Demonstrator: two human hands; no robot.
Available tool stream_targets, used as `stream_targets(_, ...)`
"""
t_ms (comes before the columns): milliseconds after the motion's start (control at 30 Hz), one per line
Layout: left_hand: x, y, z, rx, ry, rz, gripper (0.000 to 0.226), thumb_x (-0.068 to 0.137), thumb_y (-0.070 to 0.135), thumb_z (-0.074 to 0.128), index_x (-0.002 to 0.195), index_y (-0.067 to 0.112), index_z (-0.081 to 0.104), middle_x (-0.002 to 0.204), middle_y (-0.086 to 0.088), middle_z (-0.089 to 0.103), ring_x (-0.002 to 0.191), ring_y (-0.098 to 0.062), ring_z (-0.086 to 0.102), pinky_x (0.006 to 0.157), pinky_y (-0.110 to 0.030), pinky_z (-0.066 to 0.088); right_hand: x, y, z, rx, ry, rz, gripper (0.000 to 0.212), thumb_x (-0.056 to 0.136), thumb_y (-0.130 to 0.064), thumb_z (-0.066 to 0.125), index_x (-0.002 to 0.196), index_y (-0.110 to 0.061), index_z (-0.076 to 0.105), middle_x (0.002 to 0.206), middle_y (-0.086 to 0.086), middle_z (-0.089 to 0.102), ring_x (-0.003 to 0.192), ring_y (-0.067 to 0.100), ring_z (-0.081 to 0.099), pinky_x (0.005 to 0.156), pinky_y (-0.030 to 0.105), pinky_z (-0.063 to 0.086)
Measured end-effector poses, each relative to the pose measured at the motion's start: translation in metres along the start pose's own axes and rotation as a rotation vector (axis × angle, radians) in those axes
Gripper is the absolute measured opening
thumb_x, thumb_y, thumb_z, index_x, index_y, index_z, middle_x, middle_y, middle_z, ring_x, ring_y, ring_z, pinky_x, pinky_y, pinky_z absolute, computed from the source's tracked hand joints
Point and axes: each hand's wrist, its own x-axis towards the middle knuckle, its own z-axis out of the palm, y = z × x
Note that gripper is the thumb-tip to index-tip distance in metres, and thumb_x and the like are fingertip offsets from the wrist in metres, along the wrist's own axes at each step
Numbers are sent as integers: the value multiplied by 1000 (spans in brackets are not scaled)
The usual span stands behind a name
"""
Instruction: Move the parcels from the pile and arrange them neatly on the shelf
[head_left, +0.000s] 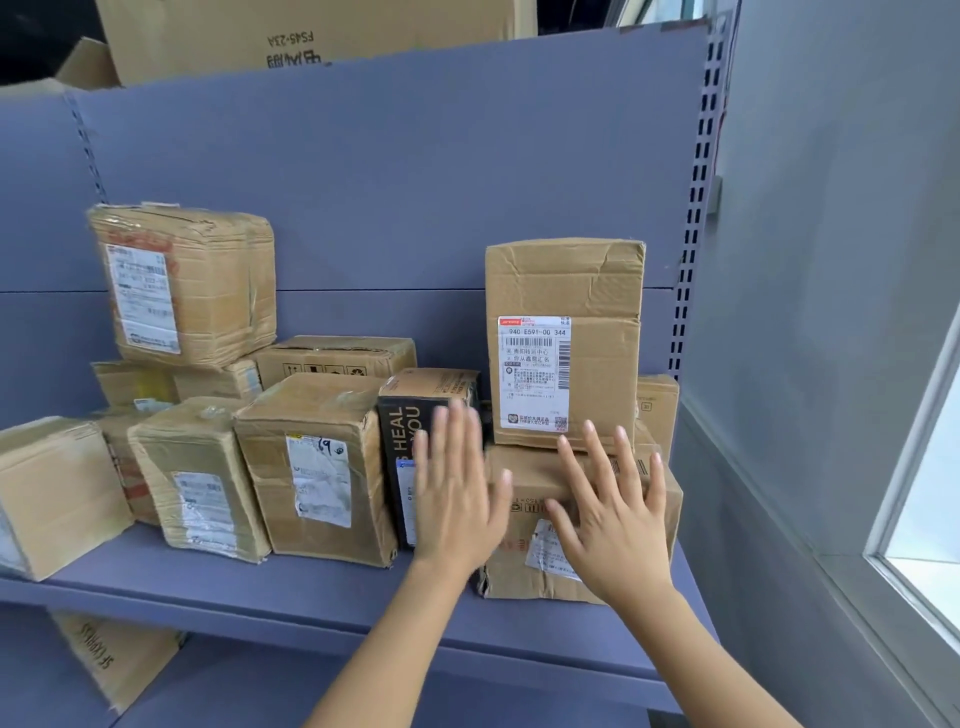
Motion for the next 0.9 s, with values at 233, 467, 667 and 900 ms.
stream_targets(233,13,-68,-15,227,-149,-30,78,85,26,64,147,2,24,155,-16,22,143,-31,26,116,-50,13,3,-13,-5,25,-67,79,66,87,-55,35,144,-25,45,152,5,41,141,39,33,111,62,16)
stream_targets(467,17,-67,-13,321,-218,-52,82,91,38,51,149,7,2,159,-13,4,148,-29,7,114,-48,-12,4,-14,-5,22,-96,95,66,85,-55,35,141,-22,50,147,7,48,136,42,39,109,62,18)
stream_targets(667,9,-75,-22,316,-129,-11,86,76,34,71,144,-2,33,152,-19,30,141,-33,31,113,-53,19,3,-13,-1,71,-74,88,73,94,-60,18,139,-15,52,146,9,48,139,39,31,110,62,16)
stream_targets(900,-10,-101,-45,258,17,52,87,78,32,70,145,-1,26,153,-18,29,142,-32,26,116,-50,15,-17,-29,-1,182,-23,107,85,95,-62,5,141,-3,46,149,16,42,142,33,20,111,63,11)
